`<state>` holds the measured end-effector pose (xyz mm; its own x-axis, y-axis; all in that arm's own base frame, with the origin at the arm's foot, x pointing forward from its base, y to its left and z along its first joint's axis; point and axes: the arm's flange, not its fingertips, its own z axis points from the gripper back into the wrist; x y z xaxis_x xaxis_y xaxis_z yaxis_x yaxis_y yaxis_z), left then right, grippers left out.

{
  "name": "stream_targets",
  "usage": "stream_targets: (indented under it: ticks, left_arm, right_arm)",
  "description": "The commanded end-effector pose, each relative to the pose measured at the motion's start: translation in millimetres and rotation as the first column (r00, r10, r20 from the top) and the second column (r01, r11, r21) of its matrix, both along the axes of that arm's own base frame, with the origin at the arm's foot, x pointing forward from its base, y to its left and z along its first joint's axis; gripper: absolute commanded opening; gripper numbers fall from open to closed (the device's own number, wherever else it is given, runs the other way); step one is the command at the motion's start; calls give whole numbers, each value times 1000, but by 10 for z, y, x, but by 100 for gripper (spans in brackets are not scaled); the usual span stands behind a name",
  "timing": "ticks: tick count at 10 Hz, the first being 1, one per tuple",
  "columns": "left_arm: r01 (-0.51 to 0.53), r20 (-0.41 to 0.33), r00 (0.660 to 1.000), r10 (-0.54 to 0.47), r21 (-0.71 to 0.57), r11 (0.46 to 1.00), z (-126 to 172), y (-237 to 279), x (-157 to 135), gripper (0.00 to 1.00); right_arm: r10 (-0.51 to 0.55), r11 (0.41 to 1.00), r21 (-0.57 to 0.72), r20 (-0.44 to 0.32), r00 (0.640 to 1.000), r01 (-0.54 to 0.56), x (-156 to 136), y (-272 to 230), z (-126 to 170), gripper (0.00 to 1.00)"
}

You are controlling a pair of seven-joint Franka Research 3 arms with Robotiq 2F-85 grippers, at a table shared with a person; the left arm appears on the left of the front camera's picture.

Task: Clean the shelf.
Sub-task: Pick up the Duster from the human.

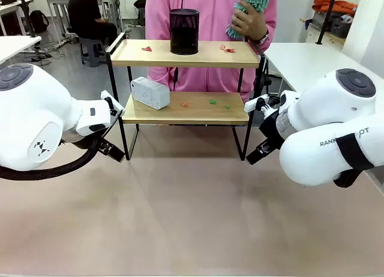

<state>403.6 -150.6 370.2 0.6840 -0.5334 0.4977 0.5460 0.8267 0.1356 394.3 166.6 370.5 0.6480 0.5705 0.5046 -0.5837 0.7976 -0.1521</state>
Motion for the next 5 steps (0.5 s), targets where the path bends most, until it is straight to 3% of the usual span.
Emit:
stream_targets:
  ticks: [1,5]
  left_arm:
    - [0,0,1000,0,0,1000,1,0,0,100]
    - [0,0,1000,0,0,1000,1,0,0,100]
  right_arm:
    - [0,1000,0,0,1000,0,0,0,0,100]
    - [0,1000,0,0,1000,0,0,0,0,100]
